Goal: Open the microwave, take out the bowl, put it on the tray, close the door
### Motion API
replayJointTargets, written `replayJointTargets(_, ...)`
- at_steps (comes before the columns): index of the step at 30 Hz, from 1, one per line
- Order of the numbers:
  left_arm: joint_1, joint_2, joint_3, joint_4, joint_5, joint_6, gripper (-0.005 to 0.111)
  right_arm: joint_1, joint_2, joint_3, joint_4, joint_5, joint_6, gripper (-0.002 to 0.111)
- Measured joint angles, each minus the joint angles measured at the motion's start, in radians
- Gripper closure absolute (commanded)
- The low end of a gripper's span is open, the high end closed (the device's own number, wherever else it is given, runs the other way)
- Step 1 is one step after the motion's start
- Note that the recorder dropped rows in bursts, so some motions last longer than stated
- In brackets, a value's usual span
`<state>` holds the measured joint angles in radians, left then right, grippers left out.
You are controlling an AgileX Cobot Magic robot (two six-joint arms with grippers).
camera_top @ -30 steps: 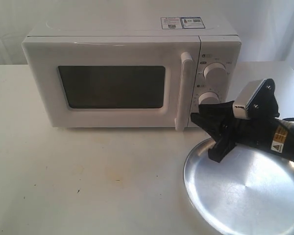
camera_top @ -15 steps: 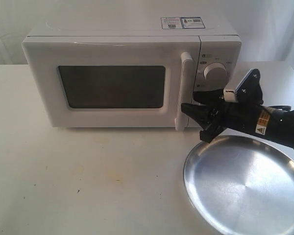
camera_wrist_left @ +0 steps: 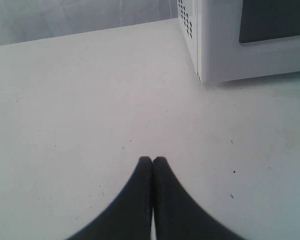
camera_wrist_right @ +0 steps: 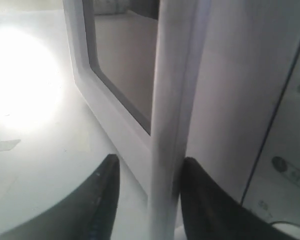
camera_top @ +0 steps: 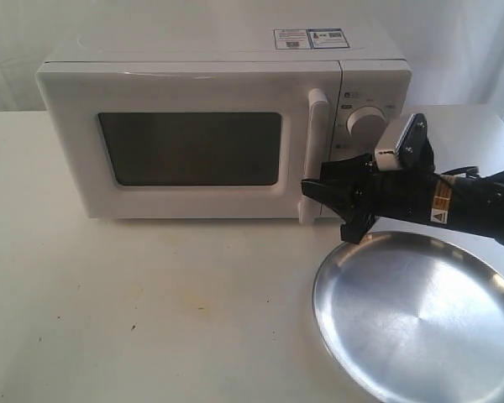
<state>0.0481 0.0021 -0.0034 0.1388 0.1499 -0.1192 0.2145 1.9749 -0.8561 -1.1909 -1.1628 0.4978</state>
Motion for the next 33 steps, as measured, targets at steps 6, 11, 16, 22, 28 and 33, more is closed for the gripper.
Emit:
replayJointTargets(6, 0.000, 0.000, 0.000, 0.000, 0.000, 0.000, 0.107, -0.018, 0.026, -0.034, -0.007, 0.016, 0.035, 0.082)
replayJointTargets(11, 0.000, 0.000, 0.000, 0.000, 0.000, 0.000, 0.107, -0.022, 0.026, -0.050, -0.035, 0.034, 0.044, 0.071)
replayJointTargets(16, 0.000, 0.000, 0.000, 0.000, 0.000, 0.000, 0.107, -0.022, 0.026, -0.050, -0.041, 0.027, 0.056, 0.071)
replayJointTargets(22, 0.000, 0.000, 0.000, 0.000, 0.000, 0.000, 0.107, -0.023, 0.026, -0.052, -0.049, 0.025, 0.066, 0.071)
replayJointTargets(28, 0.000, 0.000, 0.000, 0.000, 0.000, 0.000, 0.107, -0.023, -0.005, -0.054, -0.094, 0.064, 0.117, 0.071)
replayJointTargets(33, 0.000, 0.000, 0.000, 0.000, 0.000, 0.000, 0.107, -0.023, -0.056, -0.058, -0.108, 0.064, 0.162, 0.071)
